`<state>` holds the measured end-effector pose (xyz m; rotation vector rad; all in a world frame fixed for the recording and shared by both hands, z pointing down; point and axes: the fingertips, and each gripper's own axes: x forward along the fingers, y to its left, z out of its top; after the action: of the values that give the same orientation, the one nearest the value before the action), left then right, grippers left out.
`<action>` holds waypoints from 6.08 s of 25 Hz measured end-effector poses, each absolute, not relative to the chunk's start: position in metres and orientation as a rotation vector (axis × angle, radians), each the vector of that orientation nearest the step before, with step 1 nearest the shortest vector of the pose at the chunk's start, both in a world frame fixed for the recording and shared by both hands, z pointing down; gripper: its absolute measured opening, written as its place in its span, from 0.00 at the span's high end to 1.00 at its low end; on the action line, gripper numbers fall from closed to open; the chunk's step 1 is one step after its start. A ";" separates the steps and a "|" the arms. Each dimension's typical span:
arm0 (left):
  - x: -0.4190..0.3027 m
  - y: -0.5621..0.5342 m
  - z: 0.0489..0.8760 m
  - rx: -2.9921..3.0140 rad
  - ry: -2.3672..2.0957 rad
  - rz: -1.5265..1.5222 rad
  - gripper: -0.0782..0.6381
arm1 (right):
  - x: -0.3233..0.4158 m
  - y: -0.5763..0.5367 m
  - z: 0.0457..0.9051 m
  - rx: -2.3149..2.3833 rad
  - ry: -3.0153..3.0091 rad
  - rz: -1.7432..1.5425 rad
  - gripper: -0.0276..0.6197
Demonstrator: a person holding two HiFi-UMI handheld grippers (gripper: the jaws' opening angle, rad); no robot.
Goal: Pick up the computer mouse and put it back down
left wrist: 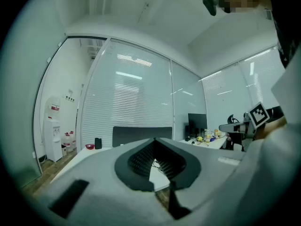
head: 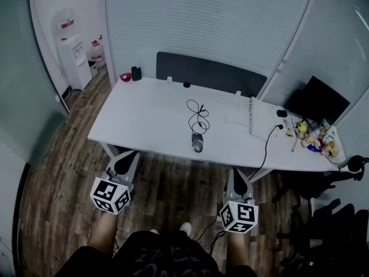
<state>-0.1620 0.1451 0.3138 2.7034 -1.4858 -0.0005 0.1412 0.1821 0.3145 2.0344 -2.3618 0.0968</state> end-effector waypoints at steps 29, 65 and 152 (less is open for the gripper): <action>-0.190 0.155 0.323 2.737 -1.381 0.017 0.89 | 0.096 0.200 0.324 2.075 -2.323 0.128 0.94; -0.094 -0.066 0.370 2.655 -1.370 0.145 0.89 | 0.171 -0.034 0.366 1.991 -2.392 0.260 0.94; -0.086 -0.161 0.573 2.283 -1.177 0.454 0.89 | 0.086 -0.128 0.607 1.477 -2.078 0.976 0.36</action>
<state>-0.0859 -0.1611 0.5733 2.2834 -1.1771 0.4536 0.0859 -0.1279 0.6073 1.4767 -2.0782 0.9760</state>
